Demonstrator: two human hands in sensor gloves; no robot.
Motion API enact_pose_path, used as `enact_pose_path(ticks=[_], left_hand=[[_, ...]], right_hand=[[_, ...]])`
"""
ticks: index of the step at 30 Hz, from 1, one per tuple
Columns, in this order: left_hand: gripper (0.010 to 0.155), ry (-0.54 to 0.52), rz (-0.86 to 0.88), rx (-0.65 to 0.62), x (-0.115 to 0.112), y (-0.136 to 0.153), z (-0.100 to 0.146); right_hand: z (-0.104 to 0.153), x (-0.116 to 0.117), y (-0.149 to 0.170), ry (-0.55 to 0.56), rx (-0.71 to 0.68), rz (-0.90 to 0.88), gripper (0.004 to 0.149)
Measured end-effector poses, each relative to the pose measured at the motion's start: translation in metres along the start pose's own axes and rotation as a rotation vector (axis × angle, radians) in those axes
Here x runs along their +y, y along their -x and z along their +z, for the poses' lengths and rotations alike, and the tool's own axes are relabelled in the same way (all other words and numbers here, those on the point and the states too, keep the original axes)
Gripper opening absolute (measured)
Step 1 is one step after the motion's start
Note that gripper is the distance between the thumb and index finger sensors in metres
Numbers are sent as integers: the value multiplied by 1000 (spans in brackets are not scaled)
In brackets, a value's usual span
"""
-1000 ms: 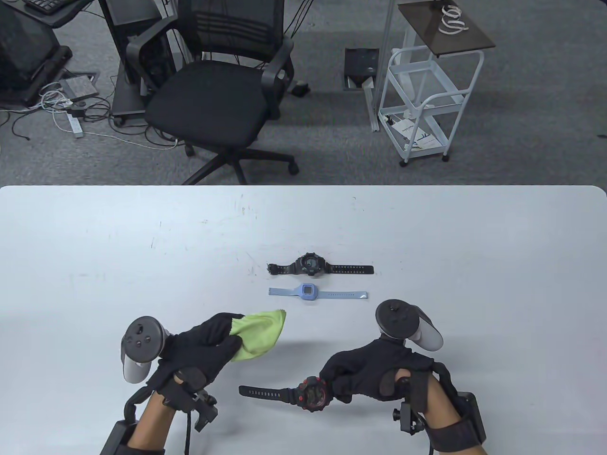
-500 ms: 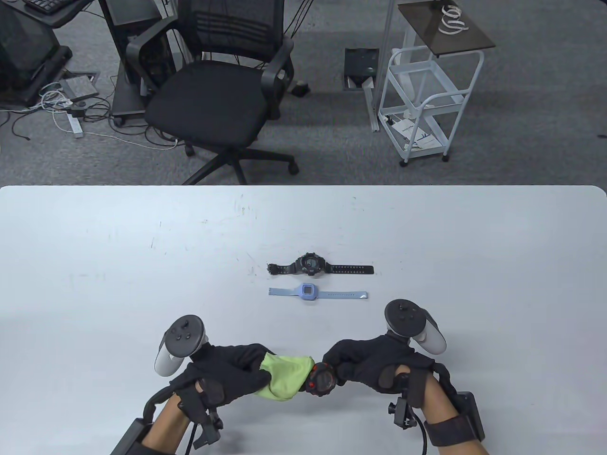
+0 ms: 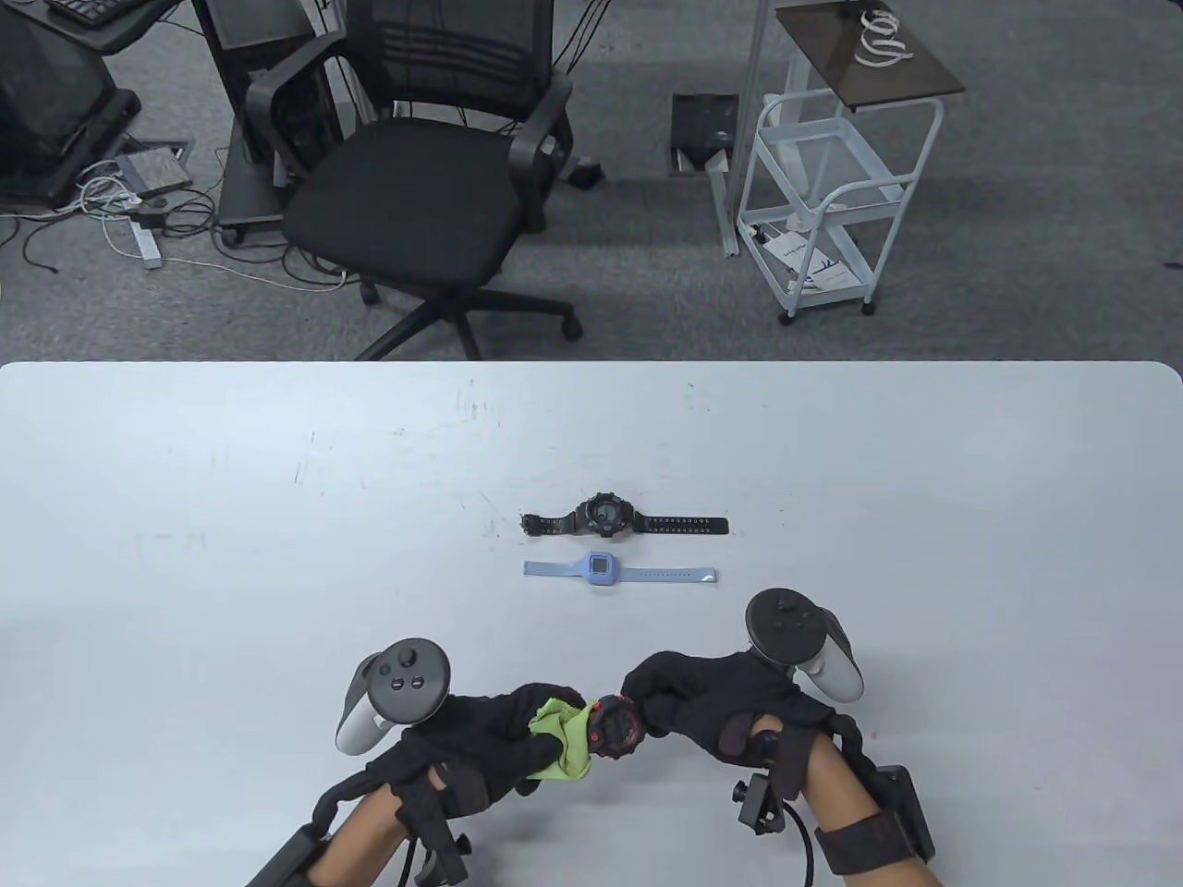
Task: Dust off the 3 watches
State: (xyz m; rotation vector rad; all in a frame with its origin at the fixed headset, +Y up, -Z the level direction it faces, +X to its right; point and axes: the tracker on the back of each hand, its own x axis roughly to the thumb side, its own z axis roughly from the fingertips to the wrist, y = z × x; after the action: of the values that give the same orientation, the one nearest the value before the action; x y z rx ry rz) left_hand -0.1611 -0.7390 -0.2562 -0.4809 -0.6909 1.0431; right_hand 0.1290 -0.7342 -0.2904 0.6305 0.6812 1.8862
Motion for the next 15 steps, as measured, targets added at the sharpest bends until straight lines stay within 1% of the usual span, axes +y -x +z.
enact_pose_path(ticks=[5, 10, 13, 15], left_hand=[[55, -22, -42, 14, -1, 1, 0], [57, -30, 24, 7, -3, 1, 1], [63, -62, 79, -17, -4, 0, 1], [59, -102, 69, -22, -3, -1, 2]], right_hand=[[0, 1, -2, 12, -20, -17, 47], [1, 0, 1, 20, -20, -63, 47], [0, 2, -1, 18, -30, -62, 47], [0, 2, -2, 32, -27, -48, 47]])
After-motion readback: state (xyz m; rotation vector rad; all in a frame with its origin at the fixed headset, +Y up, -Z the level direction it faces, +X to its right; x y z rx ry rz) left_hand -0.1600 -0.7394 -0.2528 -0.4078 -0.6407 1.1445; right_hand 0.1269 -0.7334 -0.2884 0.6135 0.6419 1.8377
